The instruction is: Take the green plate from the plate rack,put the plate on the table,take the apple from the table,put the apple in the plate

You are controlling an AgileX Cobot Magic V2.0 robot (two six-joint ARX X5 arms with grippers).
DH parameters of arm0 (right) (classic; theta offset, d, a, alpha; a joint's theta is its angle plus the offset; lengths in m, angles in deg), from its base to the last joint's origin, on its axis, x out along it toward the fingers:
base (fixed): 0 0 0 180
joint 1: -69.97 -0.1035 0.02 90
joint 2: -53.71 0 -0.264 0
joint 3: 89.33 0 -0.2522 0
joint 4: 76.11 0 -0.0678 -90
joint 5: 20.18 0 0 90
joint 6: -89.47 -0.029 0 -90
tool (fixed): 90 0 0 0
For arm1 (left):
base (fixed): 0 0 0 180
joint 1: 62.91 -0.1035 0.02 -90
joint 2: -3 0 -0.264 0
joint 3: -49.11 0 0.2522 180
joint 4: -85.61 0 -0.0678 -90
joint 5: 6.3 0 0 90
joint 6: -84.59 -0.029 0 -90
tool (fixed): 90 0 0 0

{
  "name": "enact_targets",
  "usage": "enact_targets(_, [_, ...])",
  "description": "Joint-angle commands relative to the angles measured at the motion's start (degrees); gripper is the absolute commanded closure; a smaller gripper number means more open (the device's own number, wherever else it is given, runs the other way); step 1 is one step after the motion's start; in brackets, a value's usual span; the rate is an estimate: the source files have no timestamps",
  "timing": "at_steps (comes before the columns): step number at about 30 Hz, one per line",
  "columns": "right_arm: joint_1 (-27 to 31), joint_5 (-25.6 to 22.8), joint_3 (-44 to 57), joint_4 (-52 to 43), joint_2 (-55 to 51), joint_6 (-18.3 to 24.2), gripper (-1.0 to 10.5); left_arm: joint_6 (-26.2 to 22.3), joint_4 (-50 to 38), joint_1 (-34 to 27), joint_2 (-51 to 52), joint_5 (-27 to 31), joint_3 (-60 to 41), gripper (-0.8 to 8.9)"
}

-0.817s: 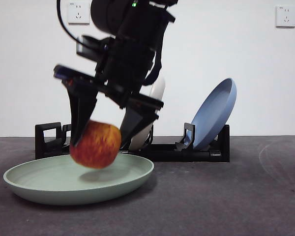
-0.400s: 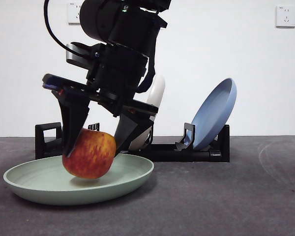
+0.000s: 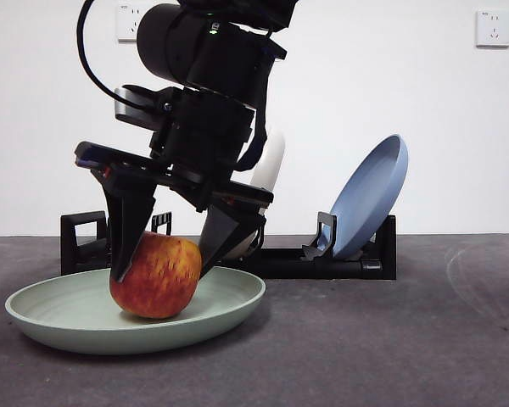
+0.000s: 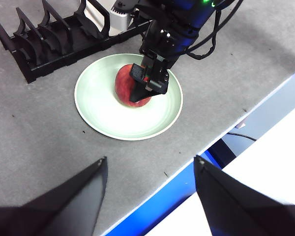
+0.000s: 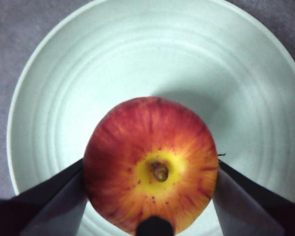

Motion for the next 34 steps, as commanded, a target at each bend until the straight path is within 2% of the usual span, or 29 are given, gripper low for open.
enact_targets(1, [-0.1,-0.1,0.1,-0.8,1.0,0.5,9.6,0.2,-0.5,0.2,0.1,0.1,-0.1,5.22])
enact_targets(3, [-0.1,0.0,0.1,-1.1,1.0,0.3,9.1,0.2,-0.5,0.2,0.1,0.1,-0.1,5.22])
enact_targets(7, [-0.1,0.3,0.1,-0.7,1.0,0.0,5.9,0.2,-0.5,0.2,0.1,0.1,-0.1,5.22])
enact_targets(9, [-0.1,0.9,0.1,-0.6,1.0,-0.2,4.7,0.2,-0.5,0.2,0.1,0.1,-0.1,5.22])
enact_targets(11, [-0.1,1.0,0.1,-0.5,1.0,-0.6,4.1,0.2,-0.5,0.2,0.1,0.1,-0.1,5.22])
enact_targets(24, [-0.1,1.8,-0.9,1.0,0.9,-1.6,4.0,0.2,-0.5,0.2,0.1,0.1,-0.1,5.22])
enact_targets(29, [0.5,4.7,-7.3,8.6,0.2,-0.9,4.0,0.3,-0.8,0.2,0.1,0.1,-0.1,5.22])
enact_targets(34, [1.1,5.0,-18.0,21.4,-1.9,3.6,4.1,0.3,-3.0,0.2,0.1,0.1,-0.1,5.22])
